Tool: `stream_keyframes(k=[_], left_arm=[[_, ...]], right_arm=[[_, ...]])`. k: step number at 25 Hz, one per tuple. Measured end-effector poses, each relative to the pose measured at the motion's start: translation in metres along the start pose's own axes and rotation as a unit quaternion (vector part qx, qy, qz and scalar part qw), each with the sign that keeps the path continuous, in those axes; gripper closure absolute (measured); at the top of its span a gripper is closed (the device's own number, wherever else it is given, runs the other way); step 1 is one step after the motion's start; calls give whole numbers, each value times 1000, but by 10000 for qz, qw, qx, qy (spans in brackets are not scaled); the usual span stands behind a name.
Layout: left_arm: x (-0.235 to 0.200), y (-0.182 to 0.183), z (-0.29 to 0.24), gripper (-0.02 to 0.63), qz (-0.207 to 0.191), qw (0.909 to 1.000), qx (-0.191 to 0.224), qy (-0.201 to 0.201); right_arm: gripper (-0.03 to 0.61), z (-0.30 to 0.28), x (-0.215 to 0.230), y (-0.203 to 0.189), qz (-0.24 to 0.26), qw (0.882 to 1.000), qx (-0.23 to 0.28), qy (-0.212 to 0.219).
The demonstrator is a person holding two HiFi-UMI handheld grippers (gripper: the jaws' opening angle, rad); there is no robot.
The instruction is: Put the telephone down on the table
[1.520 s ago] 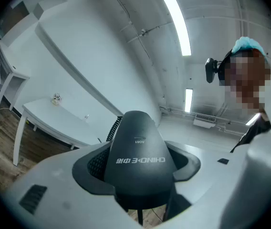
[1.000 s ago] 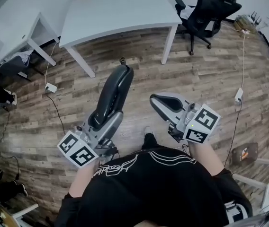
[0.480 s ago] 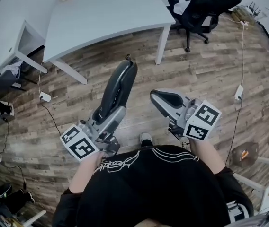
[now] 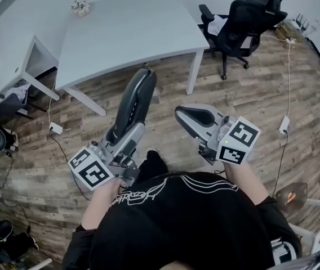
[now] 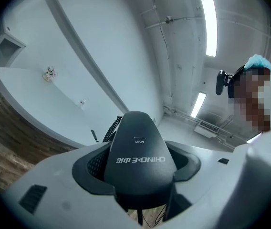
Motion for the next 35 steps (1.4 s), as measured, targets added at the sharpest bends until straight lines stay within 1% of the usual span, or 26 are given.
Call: stream_keyframes(k=[4,8,14,17,26,29,35], left_arm=[[-19,15,-13,330,7,10000,41,-65],[-46,29,-32,330,82,9998,1,-196],[-94,61,-72,330,236,9992,-169,-283],[-122,86,-97,330,326,9988,-265,-246],[-211,182,-171,330,468,9977,-480,-122],[-242,209,-191,330,511,9971,-560,-57],[-299,255,-221,330,451,9968,-655,128]], right_arm=[[535,-15,21,-4,16,10000,-27,-71],[535,-33,50,-11,15,9996,-61,-263],[535,-64,107,-19,-175,9984,-124,-517],[535,-87,143,-18,-292,9975,-137,-627],[535,-181,256,-13,-592,9947,-268,-800],[535,-210,287,-15,-671,9937,-351,-827],[535,-265,339,-21,-786,9921,-499,-835]])
Point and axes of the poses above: the fingertips, and each gripper's own axes: z backward along the fingers, x to its right, y out of its top, the point moved 1 cm from there along z, backward along the fingers, and after that the axes turned 12 degrees about z, right-handed, at the moved point
